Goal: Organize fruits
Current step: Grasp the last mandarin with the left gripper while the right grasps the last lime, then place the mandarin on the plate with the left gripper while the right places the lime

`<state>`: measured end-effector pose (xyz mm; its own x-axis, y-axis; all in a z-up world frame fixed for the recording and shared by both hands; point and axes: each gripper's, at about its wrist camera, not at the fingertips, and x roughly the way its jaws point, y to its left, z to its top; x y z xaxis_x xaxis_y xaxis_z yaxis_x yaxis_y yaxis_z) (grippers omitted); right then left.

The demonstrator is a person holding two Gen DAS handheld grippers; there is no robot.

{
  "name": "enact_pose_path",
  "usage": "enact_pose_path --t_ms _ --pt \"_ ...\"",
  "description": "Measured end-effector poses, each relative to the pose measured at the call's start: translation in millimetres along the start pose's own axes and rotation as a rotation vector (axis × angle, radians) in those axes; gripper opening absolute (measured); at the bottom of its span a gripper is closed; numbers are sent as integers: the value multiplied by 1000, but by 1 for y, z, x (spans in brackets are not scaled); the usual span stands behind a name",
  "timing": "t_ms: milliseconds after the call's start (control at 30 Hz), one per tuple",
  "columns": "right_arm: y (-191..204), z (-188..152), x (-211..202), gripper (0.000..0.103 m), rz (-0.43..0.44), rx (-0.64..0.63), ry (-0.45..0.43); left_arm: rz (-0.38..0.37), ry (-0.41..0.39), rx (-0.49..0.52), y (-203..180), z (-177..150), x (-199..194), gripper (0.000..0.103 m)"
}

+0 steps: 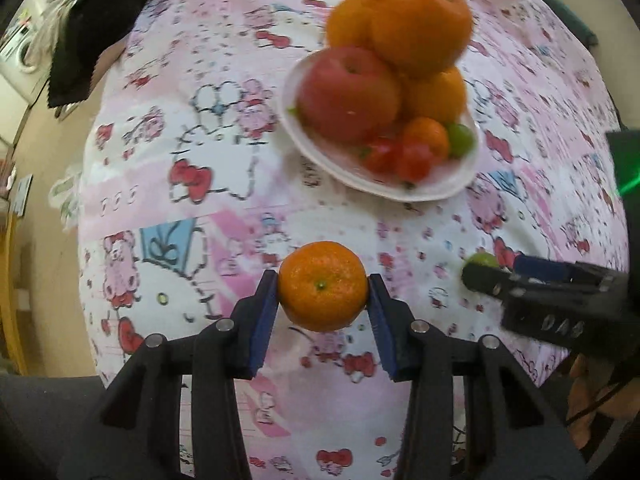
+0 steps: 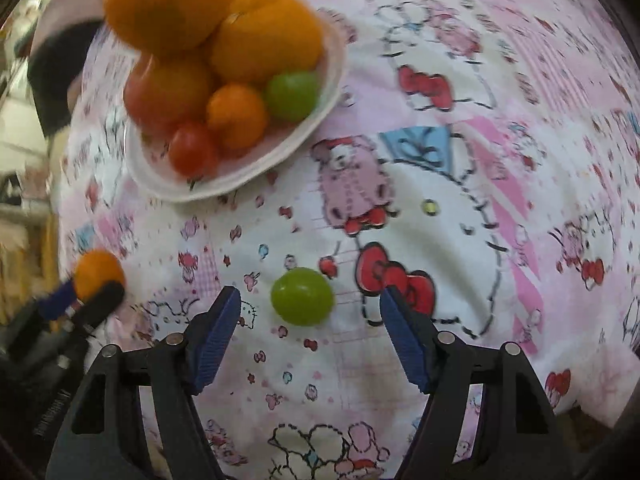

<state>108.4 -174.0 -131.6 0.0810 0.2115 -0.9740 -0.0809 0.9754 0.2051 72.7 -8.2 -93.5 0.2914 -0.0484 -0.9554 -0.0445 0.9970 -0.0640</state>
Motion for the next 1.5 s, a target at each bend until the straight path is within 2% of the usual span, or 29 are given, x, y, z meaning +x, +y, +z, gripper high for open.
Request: enact_pose_path --t_ms 67,133,233,267,300,400,500,633,733,833,900,967,1067,1233,1367,1500 --pt "5 -1 6 73 -18 -16 10 4 1 -13 4 1 1 40" --pt "9 -2 9 66 -38 -34 11 3 5 -23 7 0 0 40" --pt "10 -5 14 54 -61 -46 20 -3 4 -36 8 1 -1 40" --pt "10 -7 13 43 -57 -52 17 -6 2 -39 8 2 -1 40" --pt "12 -7 13 36 -56 -56 17 -8 0 -40 7 3 -1 40" --pt "11 -10 9 36 -37 -55 3 -17 -9 -40 5 4 -3 40" --pt "-4 -14 -3 36 24 -13 -12 -28 -19 -46 4 6 -6 40" --pt "-30 -11 -29 36 169 77 -80 -4 -71 -22 -1 10 -16 40" --pt "-40 -8 -49 36 271 129 -131 -19 -91 -17 -2 13 -21 40" --pt "-44 -4 -68 36 336 150 -179 -33 -111 -18 -1 18 -23 40" --pt "-43 1 -78 36 374 157 -202 -12 -139 7 -5 22 -25 40" --pt "-38 8 -86 36 392 155 -219 11 -167 51 -13 28 -25 40" --pt "-28 23 -90 36 389 151 -248 7 -168 83 -21 38 -19 40" --pt "-17 42 -83 36 393 161 -247 10 -151 70 -26 53 -5 40" --pt "-20 49 -75 36 385 166 -240 25 -140 98 -34 62 7 40" --pt "-18 57 -67 36 377 157 -231 14 -115 71 -34 68 18 40"
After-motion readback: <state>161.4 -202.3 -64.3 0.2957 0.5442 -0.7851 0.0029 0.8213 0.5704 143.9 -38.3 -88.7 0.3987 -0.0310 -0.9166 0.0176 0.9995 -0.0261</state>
